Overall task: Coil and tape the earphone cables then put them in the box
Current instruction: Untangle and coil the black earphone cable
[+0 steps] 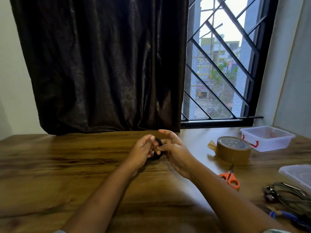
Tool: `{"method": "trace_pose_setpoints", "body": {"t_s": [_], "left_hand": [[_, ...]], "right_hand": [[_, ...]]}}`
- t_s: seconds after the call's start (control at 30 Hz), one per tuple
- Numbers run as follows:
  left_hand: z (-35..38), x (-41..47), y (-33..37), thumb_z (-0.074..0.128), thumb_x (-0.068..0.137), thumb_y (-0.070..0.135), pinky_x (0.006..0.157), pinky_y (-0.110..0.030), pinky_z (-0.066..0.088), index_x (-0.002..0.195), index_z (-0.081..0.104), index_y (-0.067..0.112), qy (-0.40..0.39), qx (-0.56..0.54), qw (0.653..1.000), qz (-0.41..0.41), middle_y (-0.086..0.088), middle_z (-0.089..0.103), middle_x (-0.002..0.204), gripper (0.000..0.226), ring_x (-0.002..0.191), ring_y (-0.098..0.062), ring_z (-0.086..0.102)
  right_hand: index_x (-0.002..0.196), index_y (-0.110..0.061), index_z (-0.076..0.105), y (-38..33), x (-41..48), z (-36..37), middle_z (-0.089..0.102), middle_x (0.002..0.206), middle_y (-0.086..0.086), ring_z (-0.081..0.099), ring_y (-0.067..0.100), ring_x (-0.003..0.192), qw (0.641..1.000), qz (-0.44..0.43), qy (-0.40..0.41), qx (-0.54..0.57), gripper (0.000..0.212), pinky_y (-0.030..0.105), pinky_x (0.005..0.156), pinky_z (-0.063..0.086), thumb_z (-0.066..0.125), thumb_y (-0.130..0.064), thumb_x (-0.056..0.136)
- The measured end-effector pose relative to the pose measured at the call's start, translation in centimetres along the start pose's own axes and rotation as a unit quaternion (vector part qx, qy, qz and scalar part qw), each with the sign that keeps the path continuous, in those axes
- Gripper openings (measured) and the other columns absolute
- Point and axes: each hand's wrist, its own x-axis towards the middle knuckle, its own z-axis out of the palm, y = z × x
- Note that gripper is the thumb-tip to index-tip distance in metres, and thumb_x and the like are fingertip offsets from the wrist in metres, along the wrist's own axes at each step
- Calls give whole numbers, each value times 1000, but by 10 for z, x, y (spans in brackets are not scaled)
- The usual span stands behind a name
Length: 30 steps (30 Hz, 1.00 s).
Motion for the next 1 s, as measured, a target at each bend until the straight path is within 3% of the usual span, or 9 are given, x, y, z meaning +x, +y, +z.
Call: {"method": "trace_pose_setpoints", "body": {"t_s": [0.17, 0.33, 0.43, 0.57, 0.7, 0.83, 0.9, 1.0], "left_hand": [[11, -2, 1, 36, 100, 27, 49, -14, 37, 86, 55, 13, 3, 36, 998, 46, 6, 51, 68, 28, 53, 0, 44], [9, 0, 1, 36, 100, 26, 51, -15, 36, 87, 55, 7, -5, 51, 996, 74, 5, 51, 67, 30, 54, 0, 45], [9, -1, 0, 36, 100, 25, 57, -15, 41, 83, 55, 16, -16, 36, 998, 58, 10, 55, 67, 27, 59, 3, 53], [10, -3, -4, 37, 100, 28, 61, -20, 46, 85, 57, 20, -12, 10, 1000, 8, 10, 61, 72, 26, 67, -2, 58], [10, -3, -6, 37, 100, 30, 66, -25, 48, 93, 59, 15, -8, 6, 1000, -23, -4, 64, 85, 27, 78, -15, 61], [10, -2, -5, 36, 101, 27, 59, -18, 47, 89, 57, 12, -7, -15, 999, -42, -1, 60, 71, 28, 66, -11, 58], [9, -3, -3, 34, 102, 24, 49, -12, 40, 86, 53, 9, -13, 1, 999, -34, 2, 46, 60, 29, 52, -3, 46], [7, -3, -3, 33, 102, 24, 45, -11, 33, 82, 50, 11, -17, 15, 999, -42, 4, 39, 56, 29, 45, -1, 37]], "right_hand": [[131, -15, 44, -1, -2, 0, 54, 77, 6, 51, 6, 52, 1000, -19, 17, -10, 53, 20, 53, 47, 52, 13, 86], [128, -18, 44, 1, -4, 4, 53, 80, 6, 60, 7, 63, 997, -53, 26, -49, 51, 18, 56, 50, 52, 13, 87], [121, -18, 48, 5, -2, 6, 52, 81, 4, 58, 4, 64, 991, -65, 62, -103, 38, 19, 61, 50, 55, 4, 90], [115, -18, 51, 10, 2, 0, 59, 83, 5, 63, 15, 75, 983, -57, 93, -145, 33, 33, 75, 54, 57, 2, 90], [113, -21, 52, 12, 2, -2, 63, 86, 6, 65, 14, 78, 982, -44, 95, -157, 31, 30, 74, 56, 55, 1, 91], [114, -20, 52, 12, 2, -5, 64, 89, 8, 66, 16, 76, 971, -54, 92, -214, 29, 37, 77, 57, 56, -3, 92], [113, -19, 53, 11, 2, -6, 65, 90, 9, 67, 18, 76, 949, -79, 80, -296, 26, 32, 74, 58, 59, -6, 91], [105, -16, 56, 8, 2, -10, 59, 80, -2, 56, 6, 66, 921, -79, 74, -373, 19, 12, 59, 48, 63, -9, 89]]}}
